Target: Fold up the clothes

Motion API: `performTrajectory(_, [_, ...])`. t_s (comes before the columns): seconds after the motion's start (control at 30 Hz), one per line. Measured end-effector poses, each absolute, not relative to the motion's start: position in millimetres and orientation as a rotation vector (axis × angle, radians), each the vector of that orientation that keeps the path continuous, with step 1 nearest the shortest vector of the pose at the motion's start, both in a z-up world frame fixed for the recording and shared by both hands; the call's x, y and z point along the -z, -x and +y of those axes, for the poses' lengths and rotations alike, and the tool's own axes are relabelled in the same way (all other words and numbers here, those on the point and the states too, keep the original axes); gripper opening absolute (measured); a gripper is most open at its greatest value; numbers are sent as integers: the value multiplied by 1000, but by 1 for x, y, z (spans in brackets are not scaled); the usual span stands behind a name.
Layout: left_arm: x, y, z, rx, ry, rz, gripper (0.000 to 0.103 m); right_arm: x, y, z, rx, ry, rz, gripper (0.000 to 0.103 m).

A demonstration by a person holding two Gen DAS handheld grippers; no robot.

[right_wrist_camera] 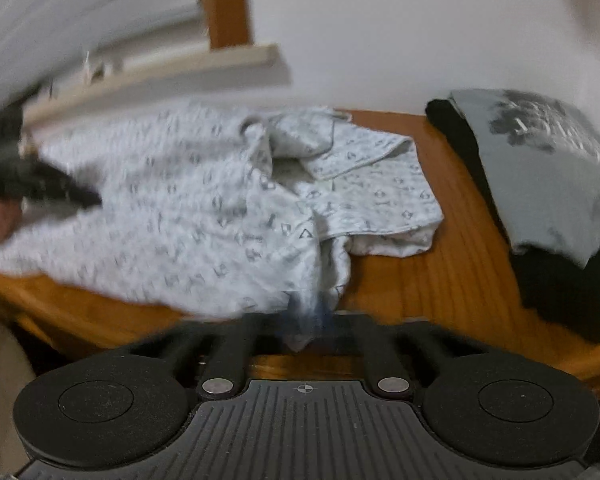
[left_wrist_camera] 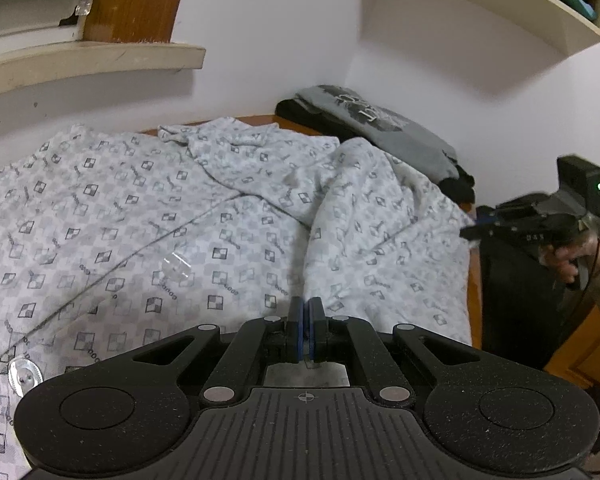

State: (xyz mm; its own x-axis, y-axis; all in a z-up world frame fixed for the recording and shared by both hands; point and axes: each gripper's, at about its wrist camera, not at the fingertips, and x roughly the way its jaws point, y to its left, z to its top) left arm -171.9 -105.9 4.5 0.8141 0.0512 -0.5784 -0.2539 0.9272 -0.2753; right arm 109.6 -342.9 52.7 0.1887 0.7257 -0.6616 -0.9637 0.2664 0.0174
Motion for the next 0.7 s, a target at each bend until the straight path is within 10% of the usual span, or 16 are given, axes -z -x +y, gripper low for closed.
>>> performTrajectory(0.33, [-9,173,-106,-196,334,598,10,-82,-116,-362,-1114,423,525,10])
performTrajectory(0.47, [-29,198,-107,-249,301,573,14,-82,-87,-332,-1171,345,368,45])
performTrajectory(0.7, [-52,304,-93,-437,276,589,33,-60,-28,-211,-1422,318,487,45])
